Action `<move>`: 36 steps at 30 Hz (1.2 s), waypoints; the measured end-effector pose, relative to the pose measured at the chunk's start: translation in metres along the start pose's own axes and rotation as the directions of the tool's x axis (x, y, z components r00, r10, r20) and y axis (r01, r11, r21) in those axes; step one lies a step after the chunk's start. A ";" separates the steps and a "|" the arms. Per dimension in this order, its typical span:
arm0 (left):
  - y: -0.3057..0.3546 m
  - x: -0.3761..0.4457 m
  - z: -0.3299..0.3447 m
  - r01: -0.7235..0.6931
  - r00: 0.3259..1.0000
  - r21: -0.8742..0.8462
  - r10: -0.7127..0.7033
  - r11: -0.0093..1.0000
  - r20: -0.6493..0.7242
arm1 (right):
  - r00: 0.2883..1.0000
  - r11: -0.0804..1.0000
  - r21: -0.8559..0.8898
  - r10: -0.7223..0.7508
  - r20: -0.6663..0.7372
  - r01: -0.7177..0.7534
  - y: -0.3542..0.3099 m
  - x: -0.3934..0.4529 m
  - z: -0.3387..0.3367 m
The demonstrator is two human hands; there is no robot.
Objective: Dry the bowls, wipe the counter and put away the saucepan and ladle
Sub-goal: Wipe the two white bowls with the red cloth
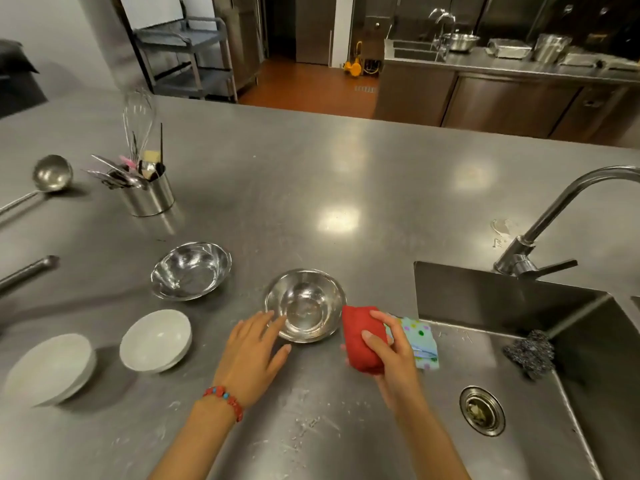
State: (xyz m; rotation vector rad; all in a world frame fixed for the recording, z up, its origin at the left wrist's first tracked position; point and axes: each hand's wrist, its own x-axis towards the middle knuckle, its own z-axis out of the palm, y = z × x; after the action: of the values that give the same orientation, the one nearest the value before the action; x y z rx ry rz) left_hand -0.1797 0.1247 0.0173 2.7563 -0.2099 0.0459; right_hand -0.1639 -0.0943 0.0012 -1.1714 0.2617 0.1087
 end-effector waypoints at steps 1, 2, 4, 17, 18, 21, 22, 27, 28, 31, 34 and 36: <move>-0.010 -0.005 -0.001 0.002 1.000 0.004 -0.002 1.000 0.003 | 1.000 1.000 -0.006 -0.006 0.001 0.006 0.004 -0.004 0.006; -0.020 -0.009 -0.002 -0.001 1.000 0.012 0.001 1.000 0.001 | 1.000 1.000 -0.006 -0.008 0.000 0.008 0.009 -0.007 0.014; -0.042 -0.016 -0.007 0.000 1.000 0.033 0.000 0.999 -0.008 | 1.000 1.000 0.019 -0.004 -0.003 0.004 0.020 -0.014 0.032; -0.200 -0.057 -0.046 0.006 1.000 0.015 -0.006 1.000 -0.009 | 0.995 0.997 -0.077 0.000 -0.101 -0.008 0.104 -0.051 0.184; -0.206 -0.059 -0.047 0.017 1.000 0.010 -0.017 1.000 -0.019 | 0.992 0.996 -0.094 -0.001 -0.124 -0.011 0.108 -0.052 0.190; -0.221 -0.063 -0.045 0.104 0.991 -0.073 -0.110 0.992 -0.072 | 0.989 0.992 -0.120 0.016 -0.147 -0.034 0.119 -0.052 0.202; -0.224 -0.064 -0.043 0.157 0.983 -0.114 -0.167 0.981 -0.081 | 0.989 0.990 -0.133 0.022 -0.149 -0.042 0.122 -0.050 0.205; -0.226 -0.072 -0.028 0.327 0.902 -0.363 -0.403 0.872 -0.157 | 0.988 0.983 -0.169 0.048 -0.147 -0.073 0.134 -0.036 0.212; -0.226 -0.073 -0.024 0.356 0.879 -0.427 -0.453 0.831 -0.150 | 0.989 0.982 -0.177 0.042 -0.139 -0.067 0.136 -0.033 0.213; -0.228 -0.069 -0.010 0.422 0.815 -0.596 -0.574 0.683 -0.081 | 0.991 0.978 -0.202 0.028 -0.128 -0.054 0.141 -0.024 0.213; -0.231 -0.060 0.002 0.492 0.716 -0.762 -0.693 0.421 0.079 | 0.991 0.976 -0.204 0.049 -0.125 -0.074 0.148 -0.020 0.211; -0.232 -0.055 0.006 0.466 0.676 -0.869 -0.701 0.167 0.228 | 0.991 0.974 -0.209 0.059 -0.124 -0.084 0.151 -0.018 0.209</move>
State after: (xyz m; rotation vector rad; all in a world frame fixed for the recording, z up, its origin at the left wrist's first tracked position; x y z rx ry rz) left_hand -0.1985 0.3429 -0.0762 1.5136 0.7564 0.0287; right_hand -0.1841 0.1572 -0.0539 -1.3852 0.4036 0.1348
